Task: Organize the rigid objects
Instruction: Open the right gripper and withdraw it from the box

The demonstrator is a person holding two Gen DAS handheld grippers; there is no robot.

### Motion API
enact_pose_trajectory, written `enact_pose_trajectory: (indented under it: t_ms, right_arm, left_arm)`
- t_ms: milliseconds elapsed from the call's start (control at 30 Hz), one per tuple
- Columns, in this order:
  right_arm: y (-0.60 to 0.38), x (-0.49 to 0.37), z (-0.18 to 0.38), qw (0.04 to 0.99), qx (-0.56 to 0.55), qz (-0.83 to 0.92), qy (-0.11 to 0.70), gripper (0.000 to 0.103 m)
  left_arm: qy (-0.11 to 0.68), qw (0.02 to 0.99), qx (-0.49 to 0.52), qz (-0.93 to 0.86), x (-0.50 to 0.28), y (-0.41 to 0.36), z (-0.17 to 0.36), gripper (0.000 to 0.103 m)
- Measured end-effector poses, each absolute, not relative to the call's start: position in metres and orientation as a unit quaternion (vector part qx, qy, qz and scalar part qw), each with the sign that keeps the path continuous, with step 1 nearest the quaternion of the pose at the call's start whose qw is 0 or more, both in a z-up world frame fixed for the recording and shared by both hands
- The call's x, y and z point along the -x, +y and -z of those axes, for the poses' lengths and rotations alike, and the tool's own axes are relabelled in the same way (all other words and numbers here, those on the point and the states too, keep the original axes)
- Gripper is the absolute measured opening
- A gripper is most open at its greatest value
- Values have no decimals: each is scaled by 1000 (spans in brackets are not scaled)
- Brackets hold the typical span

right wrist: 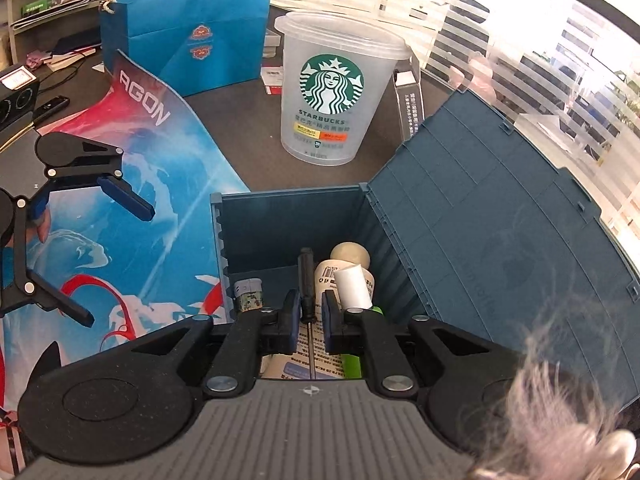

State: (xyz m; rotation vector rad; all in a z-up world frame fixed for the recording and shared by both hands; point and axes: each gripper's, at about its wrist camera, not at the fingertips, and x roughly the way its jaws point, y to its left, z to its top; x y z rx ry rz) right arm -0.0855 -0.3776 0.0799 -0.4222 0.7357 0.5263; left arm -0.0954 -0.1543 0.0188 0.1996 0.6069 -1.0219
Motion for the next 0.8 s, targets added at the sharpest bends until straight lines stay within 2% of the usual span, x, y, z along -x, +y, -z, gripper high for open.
enact_pose_trajectory:
  t_ms: [67,133,500,567,633,800]
  right_arm:
    - [-379,87,-83,884,197,-252,340,20]
    - [-379,89,-86,891,191,-248,328,29]
    - [-372,124,-116,921,160,-232,267,41]
    - [-365,142,-120,931,143,-235,238,48]
    - [-356,157,-118,940,128,-227,218,68]
    - [-325,194,-98,944,99,-243,199,70]
  left_arm:
    - [284,824,-97,481,97,-156,-18,103]
    - [284,824,-103,478,98,-157,-17,103]
    - [273,837,-100,465,106,-159,-17,103]
    - [271,846,-99,447,106,-160,-15,103]
    - [273,856,-91,430,106,-159,-14,103]
    - [267,879,-68,390,107,-151,-13,103]
